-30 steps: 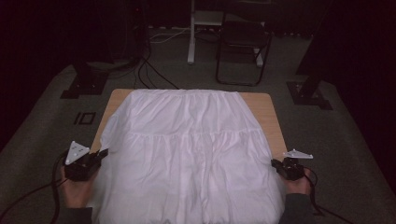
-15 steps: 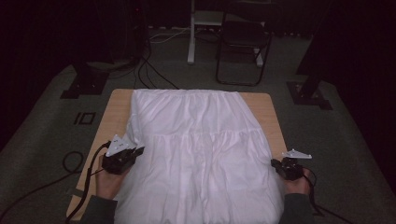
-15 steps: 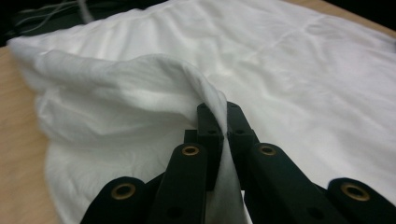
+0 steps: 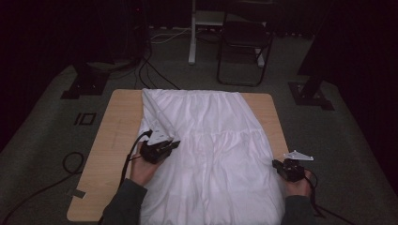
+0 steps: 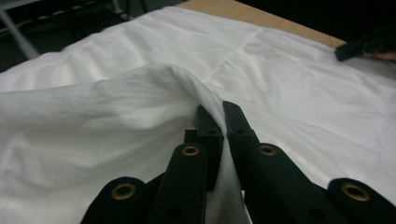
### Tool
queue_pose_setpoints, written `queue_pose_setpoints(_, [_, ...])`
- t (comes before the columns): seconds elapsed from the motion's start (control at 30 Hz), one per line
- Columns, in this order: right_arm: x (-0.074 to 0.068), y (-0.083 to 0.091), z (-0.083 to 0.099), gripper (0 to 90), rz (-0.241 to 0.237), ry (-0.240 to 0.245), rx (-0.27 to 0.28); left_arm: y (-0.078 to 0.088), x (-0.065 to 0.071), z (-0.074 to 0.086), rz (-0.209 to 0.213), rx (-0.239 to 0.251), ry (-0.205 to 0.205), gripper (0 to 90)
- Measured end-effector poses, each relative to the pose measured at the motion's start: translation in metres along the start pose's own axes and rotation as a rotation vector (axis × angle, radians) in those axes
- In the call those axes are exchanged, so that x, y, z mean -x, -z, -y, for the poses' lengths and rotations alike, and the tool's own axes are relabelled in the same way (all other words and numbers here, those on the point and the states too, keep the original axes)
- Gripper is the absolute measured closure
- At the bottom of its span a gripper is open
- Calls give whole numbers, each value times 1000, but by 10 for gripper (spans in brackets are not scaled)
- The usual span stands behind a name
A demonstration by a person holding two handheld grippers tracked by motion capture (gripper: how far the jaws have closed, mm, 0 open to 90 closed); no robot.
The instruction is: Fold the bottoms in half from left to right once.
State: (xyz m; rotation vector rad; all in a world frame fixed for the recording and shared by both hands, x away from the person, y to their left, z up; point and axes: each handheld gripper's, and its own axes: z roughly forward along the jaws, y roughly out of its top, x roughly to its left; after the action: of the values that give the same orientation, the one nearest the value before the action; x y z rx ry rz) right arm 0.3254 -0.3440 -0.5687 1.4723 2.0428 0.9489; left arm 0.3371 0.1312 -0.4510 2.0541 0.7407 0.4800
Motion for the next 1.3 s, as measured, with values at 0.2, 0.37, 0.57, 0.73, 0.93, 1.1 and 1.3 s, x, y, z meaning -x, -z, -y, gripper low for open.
queue_pose_setpoints(0.2, [-1, 0, 1, 847, 6, 0, 8, -44, 10, -9, 99, -21, 3, 883])
queue_pose_setpoints(0.37, [-2, 0, 2, 847, 11, 3, 11, -58, 19, -17, 188, -1, 7, 883])
queue_pose_setpoints(0.57, [-2, 0, 2, 847, 16, 5, 18, -72, 48, -44, 324, 31, -18, 883])
queue_pose_setpoints(0.73, [-2, 0, 3, 847, 16, 2, 18, -80, 90, -68, 495, 86, -63, 884])
queue_pose_setpoints(0.93, [-2, 0, 3, 847, 15, 3, 22, -111, 118, -61, 574, 9, -96, 878])
queue_pose_setpoints(1.1, [-3, 0, 3, 839, 22, 4, 18, -124, 109, -45, 520, -51, -57, 651])
queue_pose_setpoints(1.3, [-8, 0, -1, 607, 39, -8, 0, -101, 81, -38, 402, -32, -39, 532])
